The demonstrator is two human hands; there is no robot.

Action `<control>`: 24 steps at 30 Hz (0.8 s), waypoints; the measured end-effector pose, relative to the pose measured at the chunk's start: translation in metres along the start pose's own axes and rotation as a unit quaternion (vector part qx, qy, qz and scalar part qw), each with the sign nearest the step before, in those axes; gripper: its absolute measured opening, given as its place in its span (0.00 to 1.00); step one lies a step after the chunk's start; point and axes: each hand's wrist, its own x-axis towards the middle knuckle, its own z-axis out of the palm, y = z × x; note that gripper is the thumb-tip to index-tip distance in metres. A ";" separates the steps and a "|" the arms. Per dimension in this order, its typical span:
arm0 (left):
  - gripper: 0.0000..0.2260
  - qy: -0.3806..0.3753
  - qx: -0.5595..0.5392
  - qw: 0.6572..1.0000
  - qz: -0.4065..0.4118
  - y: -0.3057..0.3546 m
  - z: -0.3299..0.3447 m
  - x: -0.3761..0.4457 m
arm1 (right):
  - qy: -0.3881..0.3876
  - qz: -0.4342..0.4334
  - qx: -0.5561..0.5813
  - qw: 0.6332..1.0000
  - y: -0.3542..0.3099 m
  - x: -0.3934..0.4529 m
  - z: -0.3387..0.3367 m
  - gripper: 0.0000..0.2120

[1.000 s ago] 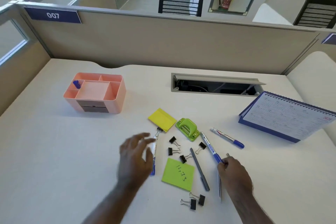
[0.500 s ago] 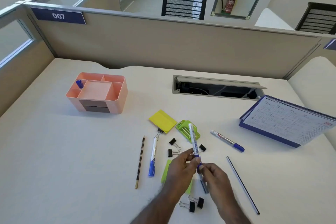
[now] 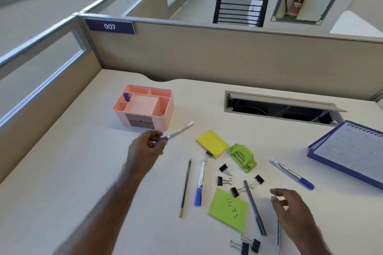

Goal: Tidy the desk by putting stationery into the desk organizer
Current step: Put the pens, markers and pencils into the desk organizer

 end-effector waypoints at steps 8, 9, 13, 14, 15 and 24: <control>0.11 0.235 0.053 0.967 0.087 0.014 -0.173 0.107 | 0.005 0.032 -0.002 0.999 0.006 0.003 0.000 0.09; 0.14 0.247 0.063 0.962 0.094 0.014 -0.181 0.117 | 0.006 0.033 -0.001 0.999 0.005 0.003 0.000 0.09; 0.12 0.241 0.118 0.957 0.106 0.012 -0.177 0.149 | 0.008 0.033 0.002 0.999 0.001 0.005 0.003 0.08; 0.12 0.233 0.130 0.957 0.111 0.010 -0.173 0.158 | 0.007 0.034 0.002 0.999 0.000 0.005 0.004 0.08; 0.13 0.224 0.141 0.958 0.113 0.008 -0.169 0.166 | 0.008 0.034 0.002 0.999 -0.002 0.006 0.004 0.08; 0.12 0.181 0.266 0.933 0.163 0.014 -0.126 0.191 | 0.019 0.022 0.007 1.000 -0.005 0.007 0.004 0.09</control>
